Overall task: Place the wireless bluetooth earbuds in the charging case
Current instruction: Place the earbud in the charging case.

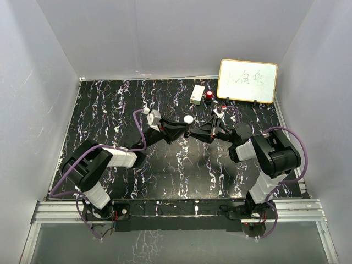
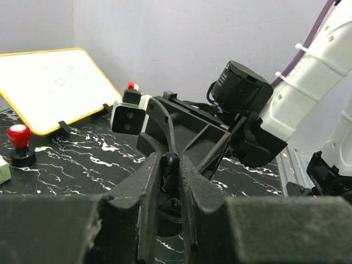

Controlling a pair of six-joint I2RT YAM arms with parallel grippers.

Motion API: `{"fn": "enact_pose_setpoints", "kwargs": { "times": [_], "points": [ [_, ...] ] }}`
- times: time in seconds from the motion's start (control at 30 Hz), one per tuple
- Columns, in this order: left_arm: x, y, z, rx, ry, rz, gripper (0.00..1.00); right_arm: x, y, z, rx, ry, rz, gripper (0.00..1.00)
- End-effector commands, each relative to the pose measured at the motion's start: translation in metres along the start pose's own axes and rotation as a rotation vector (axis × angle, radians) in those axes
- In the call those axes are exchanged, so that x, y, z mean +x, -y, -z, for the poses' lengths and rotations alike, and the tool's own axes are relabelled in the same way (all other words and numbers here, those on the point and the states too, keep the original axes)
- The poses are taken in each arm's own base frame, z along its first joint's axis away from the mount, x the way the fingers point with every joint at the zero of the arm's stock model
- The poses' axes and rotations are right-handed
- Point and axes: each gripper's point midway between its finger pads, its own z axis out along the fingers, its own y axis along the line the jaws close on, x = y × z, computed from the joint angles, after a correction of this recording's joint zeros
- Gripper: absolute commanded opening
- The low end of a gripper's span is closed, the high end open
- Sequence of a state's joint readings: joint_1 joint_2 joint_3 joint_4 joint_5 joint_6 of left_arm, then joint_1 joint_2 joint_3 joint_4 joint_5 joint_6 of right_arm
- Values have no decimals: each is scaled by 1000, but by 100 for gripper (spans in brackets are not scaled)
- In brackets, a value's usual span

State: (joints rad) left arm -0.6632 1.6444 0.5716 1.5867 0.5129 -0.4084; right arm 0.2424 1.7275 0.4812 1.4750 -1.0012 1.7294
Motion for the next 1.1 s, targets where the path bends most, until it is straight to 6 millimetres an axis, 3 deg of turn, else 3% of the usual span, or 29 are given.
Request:
{"fn": "enact_pose_setpoints", "kwargs": {
  "times": [0.0, 1.07],
  "points": [
    [-47, 20, -2, 74, 173, -135, 0, 8, -34, 0, -139, -26, 192, 0],
    [-37, 13, 1, 44, 155, -135, 0, 11, -42, 2, -168, -32, 210, 0]
  ]
}}
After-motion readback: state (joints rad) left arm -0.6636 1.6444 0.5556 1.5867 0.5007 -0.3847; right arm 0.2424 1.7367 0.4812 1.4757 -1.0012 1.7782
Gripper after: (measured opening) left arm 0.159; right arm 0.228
